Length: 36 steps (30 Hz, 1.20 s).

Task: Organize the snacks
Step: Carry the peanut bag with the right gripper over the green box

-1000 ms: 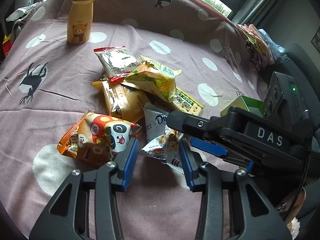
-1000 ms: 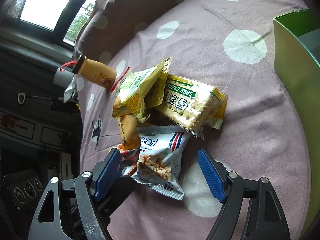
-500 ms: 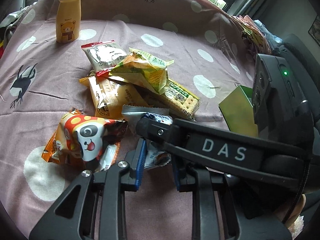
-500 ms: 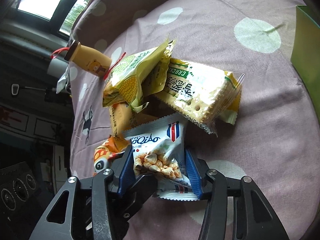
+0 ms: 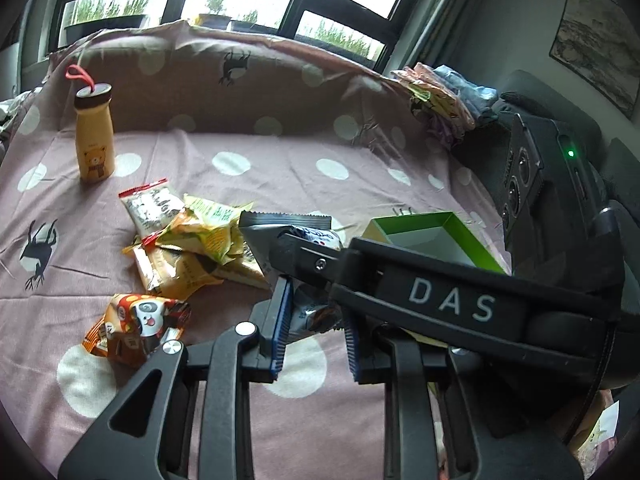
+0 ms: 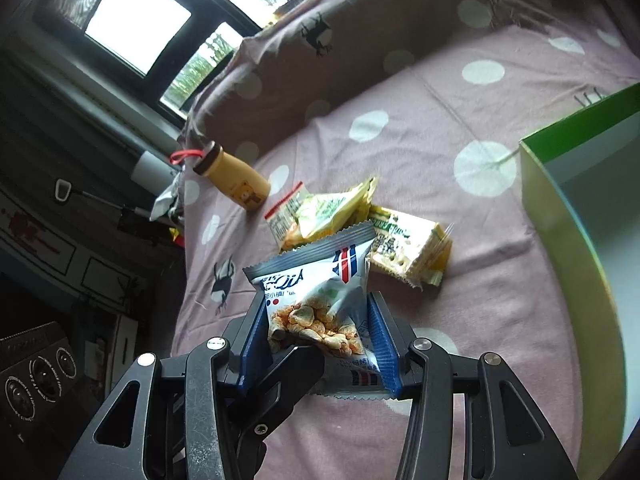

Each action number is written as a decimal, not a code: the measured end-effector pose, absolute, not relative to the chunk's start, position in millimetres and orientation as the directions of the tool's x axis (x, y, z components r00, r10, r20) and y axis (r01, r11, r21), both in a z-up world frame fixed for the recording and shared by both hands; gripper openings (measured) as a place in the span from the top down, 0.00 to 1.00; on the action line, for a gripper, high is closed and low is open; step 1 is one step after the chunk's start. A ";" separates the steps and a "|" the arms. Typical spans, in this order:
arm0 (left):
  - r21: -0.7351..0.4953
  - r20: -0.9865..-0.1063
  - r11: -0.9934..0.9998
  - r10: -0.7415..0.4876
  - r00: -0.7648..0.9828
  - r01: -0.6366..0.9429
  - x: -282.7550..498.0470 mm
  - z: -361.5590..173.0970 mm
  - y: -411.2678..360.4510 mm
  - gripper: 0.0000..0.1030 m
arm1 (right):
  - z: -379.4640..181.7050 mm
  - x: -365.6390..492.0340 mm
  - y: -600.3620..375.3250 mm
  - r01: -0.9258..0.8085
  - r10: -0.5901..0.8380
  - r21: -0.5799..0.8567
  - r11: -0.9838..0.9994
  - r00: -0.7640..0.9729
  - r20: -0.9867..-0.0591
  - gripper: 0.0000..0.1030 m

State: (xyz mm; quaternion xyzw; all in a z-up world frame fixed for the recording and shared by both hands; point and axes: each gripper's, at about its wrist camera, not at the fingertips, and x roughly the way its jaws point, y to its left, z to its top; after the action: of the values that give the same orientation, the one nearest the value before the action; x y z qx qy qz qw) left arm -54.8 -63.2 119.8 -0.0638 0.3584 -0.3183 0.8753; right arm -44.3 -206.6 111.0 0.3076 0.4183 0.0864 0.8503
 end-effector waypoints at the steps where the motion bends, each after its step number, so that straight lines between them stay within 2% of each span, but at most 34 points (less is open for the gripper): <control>1: -0.338 -0.577 0.780 -0.613 0.539 0.526 -55.7 123.3 -69.5 0.79 | 116.2 -48.6 -212.2 0.113 0.392 0.594 0.796 0.651 -0.650 0.51; 7: -0.343 -0.527 0.695 -0.699 0.483 0.632 -63.7 138.6 -106.5 0.79 | 142.2 -73.2 -249.6 0.166 0.294 0.577 0.799 0.731 -0.617 0.51; 13: -0.413 -0.523 0.584 -0.780 0.343 0.698 -60.9 138.9 -151.2 0.78 | 150.2 -96.5 -291.9 0.281 0.162 0.548 0.788 0.763 -0.626 0.51; 17: -0.403 -0.539 0.542 -0.792 0.288 0.738 -65.5 137.2 -184.4 0.79 | 146.9 -109.1 -320.0 0.341 0.117 0.562 0.754 0.772 -0.625 0.51; 27: -0.451 -0.596 0.463 -0.793 0.128 0.763 -66.8 118.4 -248.7 0.79 | 125.0 -135.4 -374.6 0.503 0.028 0.552 0.665 0.721 -0.692 0.51; 36: -0.460 -0.661 0.486 -0.746 0.078 0.743 -68.6 98.6 -273.0 0.78 | 99.5 -138.6 -399.3 0.570 0.046 0.543 0.617 0.662 -0.748 0.51</control>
State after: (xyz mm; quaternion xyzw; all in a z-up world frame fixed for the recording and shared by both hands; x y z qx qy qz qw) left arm -68.6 -273.0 98.6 -0.0017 0.4516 -0.5070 0.7342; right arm -138.6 -399.3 99.5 0.4071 0.3785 -0.1604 0.8157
